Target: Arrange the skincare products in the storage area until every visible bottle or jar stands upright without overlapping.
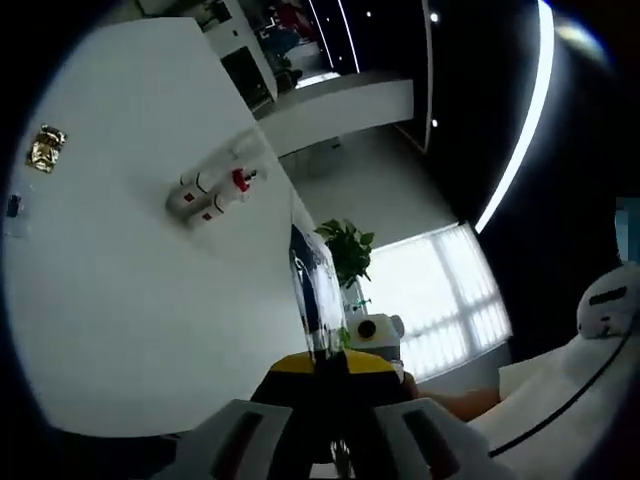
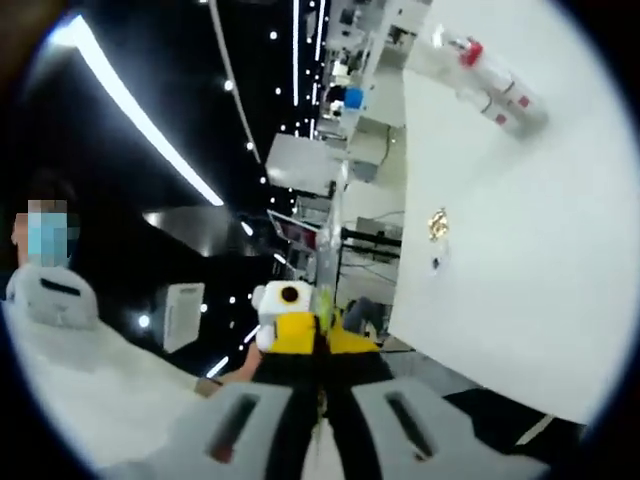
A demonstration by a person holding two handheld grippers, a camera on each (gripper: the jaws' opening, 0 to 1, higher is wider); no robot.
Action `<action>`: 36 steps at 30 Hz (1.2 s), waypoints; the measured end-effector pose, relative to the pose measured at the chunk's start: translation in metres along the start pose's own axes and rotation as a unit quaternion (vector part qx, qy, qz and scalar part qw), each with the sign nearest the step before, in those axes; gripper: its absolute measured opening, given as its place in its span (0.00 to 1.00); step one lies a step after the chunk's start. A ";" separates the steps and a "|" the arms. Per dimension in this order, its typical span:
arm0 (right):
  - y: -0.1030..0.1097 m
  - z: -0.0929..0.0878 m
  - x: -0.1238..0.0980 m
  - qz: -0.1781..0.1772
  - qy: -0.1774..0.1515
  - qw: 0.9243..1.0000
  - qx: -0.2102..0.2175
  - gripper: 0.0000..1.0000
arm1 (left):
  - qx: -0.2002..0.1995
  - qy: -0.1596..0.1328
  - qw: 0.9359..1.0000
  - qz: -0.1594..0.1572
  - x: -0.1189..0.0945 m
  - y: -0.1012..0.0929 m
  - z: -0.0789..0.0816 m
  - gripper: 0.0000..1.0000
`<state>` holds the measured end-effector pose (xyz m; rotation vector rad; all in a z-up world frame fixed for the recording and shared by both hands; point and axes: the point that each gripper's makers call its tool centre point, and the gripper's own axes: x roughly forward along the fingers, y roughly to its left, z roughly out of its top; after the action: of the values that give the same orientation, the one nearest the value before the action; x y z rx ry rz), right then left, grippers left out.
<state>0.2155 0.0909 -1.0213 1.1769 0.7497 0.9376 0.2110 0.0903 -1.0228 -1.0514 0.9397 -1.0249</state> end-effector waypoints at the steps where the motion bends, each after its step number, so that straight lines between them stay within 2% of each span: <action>1: 0.000 0.003 0.000 -0.001 0.002 1.000 -0.001 0.00 | 0.000 0.000 1.000 -0.002 0.001 -0.001 0.002 0.05; 4: -0.003 0.015 -0.001 -0.008 -0.016 1.000 -0.014 0.00 | -0.004 0.004 1.000 0.001 0.003 0.003 0.010 0.06; 6: -0.002 0.021 -0.001 -0.003 -0.018 1.000 -0.018 0.00 | 0.007 0.001 1.000 -0.001 0.002 0.003 0.014 0.06; 8: -0.005 0.025 0.001 -0.005 -0.022 0.999 -0.026 0.00 | -0.002 -0.002 1.000 -0.001 0.000 0.007 0.017 0.06; 12: -0.004 0.027 0.009 0.002 -0.024 0.999 -0.027 0.00 | -0.015 -0.013 1.000 -0.017 -0.005 0.009 0.020 0.05; 14: -0.005 0.030 0.013 0.004 -0.031 0.998 -0.051 0.00 | -0.038 -0.011 0.999 -0.033 -0.008 0.006 0.020 0.04; 15: -0.005 0.030 0.018 0.013 -0.036 0.999 -0.036 0.00 | -0.032 -0.016 0.999 -0.032 -0.010 0.008 0.022 0.04; 16: -0.007 0.031 0.021 0.012 -0.044 0.998 -0.042 0.00 | -0.036 -0.023 0.999 -0.030 -0.011 0.011 0.025 0.04; 18: -0.008 0.032 0.024 0.007 -0.052 0.998 -0.037 0.00 | -0.045 -0.018 0.998 -0.032 -0.013 0.012 0.026 0.04; 21: -0.007 0.032 0.027 0.017 -0.064 0.997 -0.031 0.00 | -0.040 -0.013 0.998 -0.044 -0.015 0.010 0.030 0.02; 22: -0.009 0.032 0.028 0.017 -0.068 0.997 -0.019 0.00 | -0.016 -0.007 0.999 -0.036 -0.015 0.012 0.029 0.02; 27: -0.010 0.033 0.027 0.024 -0.074 0.997 -0.029 0.01 | -0.006 0.008 0.999 -0.038 -0.015 0.014 0.030 0.01; 31: -0.011 0.037 0.025 0.019 -0.087 0.995 -0.050 0.08 | -0.018 -0.008 0.999 -0.034 -0.015 0.020 0.037 0.00; 33: -0.011 0.037 0.025 0.011 -0.088 0.995 -0.045 0.10 | -0.030 -0.023 0.999 -0.031 -0.019 0.022 0.045 0.00; 36: -0.005 0.036 0.023 0.016 -0.093 0.994 -0.049 0.13 | -0.021 -0.030 0.999 -0.039 -0.023 0.020 0.052 0.00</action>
<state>0.2580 0.0962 -1.0180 1.1743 0.5317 0.8678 0.2581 0.1273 -1.0278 -1.1561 0.8812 -1.0366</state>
